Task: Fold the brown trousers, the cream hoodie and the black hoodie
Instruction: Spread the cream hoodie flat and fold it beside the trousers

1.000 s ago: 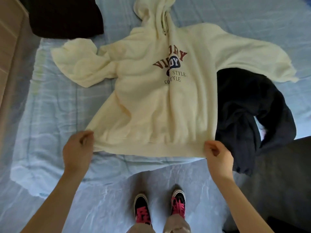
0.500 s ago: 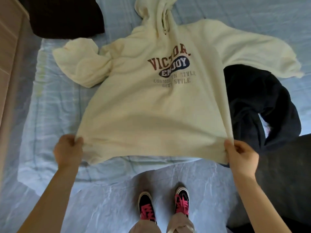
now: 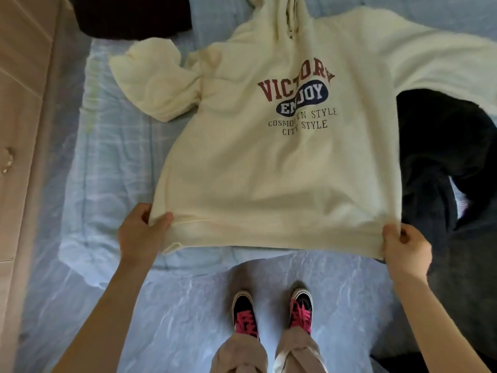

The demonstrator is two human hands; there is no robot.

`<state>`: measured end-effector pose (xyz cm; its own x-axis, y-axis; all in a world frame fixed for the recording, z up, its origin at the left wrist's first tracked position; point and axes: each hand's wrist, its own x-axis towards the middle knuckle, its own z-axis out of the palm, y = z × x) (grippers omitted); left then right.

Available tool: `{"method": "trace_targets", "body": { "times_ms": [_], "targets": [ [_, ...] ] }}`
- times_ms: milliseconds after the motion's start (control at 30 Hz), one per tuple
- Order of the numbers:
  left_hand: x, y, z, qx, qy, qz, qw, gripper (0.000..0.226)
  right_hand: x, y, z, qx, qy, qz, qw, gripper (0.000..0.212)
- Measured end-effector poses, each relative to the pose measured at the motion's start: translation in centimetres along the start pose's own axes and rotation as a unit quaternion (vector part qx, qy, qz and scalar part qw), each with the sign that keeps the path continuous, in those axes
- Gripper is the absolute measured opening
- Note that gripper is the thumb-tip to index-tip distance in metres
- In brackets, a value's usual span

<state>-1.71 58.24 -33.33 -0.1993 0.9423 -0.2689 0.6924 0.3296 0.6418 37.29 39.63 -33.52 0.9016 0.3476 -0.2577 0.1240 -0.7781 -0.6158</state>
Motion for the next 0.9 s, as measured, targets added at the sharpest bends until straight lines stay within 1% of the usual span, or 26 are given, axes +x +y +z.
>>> {"method": "trace_targets", "body": {
  "times_ms": [33,67,100,133,167,200,233,300,333,367,400,467,533,667,833,900],
  "targets": [
    [-0.3,0.5,0.4,0.051,0.006,0.029,0.998,0.026,-0.3,-0.9,0.4,-0.037,-0.002,-0.022,0.999,0.018],
    [-0.6,1.4,1.1,0.108,0.026,0.075,0.991,0.034,-0.7,-1.8,0.9,-0.061,0.02,-0.066,0.996,0.023],
    [-0.8,2.4,1.8,0.162,0.052,0.134,0.976,0.045,-1.2,-2.9,1.6,-0.074,0.059,-0.13,0.987,0.033],
    [-1.0,3.7,2.4,0.203,0.07,0.2,0.956,0.054,-1.9,-4.1,2.3,-0.081,0.096,-0.209,0.97,0.041],
    [-0.9,5.1,3.1,0.225,0.067,0.263,0.936,0.059,-2.7,-5.4,3.3,-0.083,0.11,-0.288,0.948,0.045],
    [-0.6,6.5,3.9,0.237,0.042,0.318,0.917,0.061,-3.3,-6.9,4.5,-0.082,0.088,-0.356,0.927,0.045],
    [-0.3,7.9,5.0,0.244,0.006,0.364,0.899,0.06,-3.7,-8.5,6.0,-0.085,0.043,-0.41,0.907,0.046],
    [0.4,9.6,7.6,0.263,-0.064,0.425,0.864,0.058,-3.8,-11.4,9.6,-0.14,-0.06,-0.465,0.872,0.051],
    [1.1,9.7,8.6,0.277,-0.083,0.445,0.848,0.057,-3.4,-12.4,11.2,-0.184,-0.094,-0.476,0.855,0.053],
    [2.1,9.1,9.4,0.296,-0.092,0.449,0.838,0.057,-2.5,-12.7,12.7,-0.224,-0.112,-0.479,0.842,0.055],
    [3.2,8.0,9.8,0.314,-0.094,0.436,0.838,0.058,-1.4,-12.4,13.7,-0.252,-0.122,-0.471,0.836,0.055],
    [5.3,5.2,10.0,0.327,-0.083,0.395,0.855,0.063,0.5,-10.5,14.8,-0.285,-0.14,-0.446,0.837,0.057],
    [6.2,3.6,10.1,0.309,-0.072,0.392,0.864,0.062,1.4,-9.0,15.1,-0.288,-0.139,-0.442,0.838,0.058],
    [5.8,3.6,10.8,0.284,-0.054,0.409,0.866,0.058,1.1,-8.9,15.4,-0.292,-0.127,-0.435,0.842,0.057],
    [5.5,3.9,10.3,0.291,-0.064,0.394,0.869,0.059,0.5,-9.5,14.8,-0.308,-0.147,-0.422,0.84,0.058],
    [5.1,4.6,9.9,0.294,-0.089,0.38,0.873,0.06,0.0,-10.2,14.4,-0.303,-0.163,-0.412,0.844,0.059]
  ]
}}
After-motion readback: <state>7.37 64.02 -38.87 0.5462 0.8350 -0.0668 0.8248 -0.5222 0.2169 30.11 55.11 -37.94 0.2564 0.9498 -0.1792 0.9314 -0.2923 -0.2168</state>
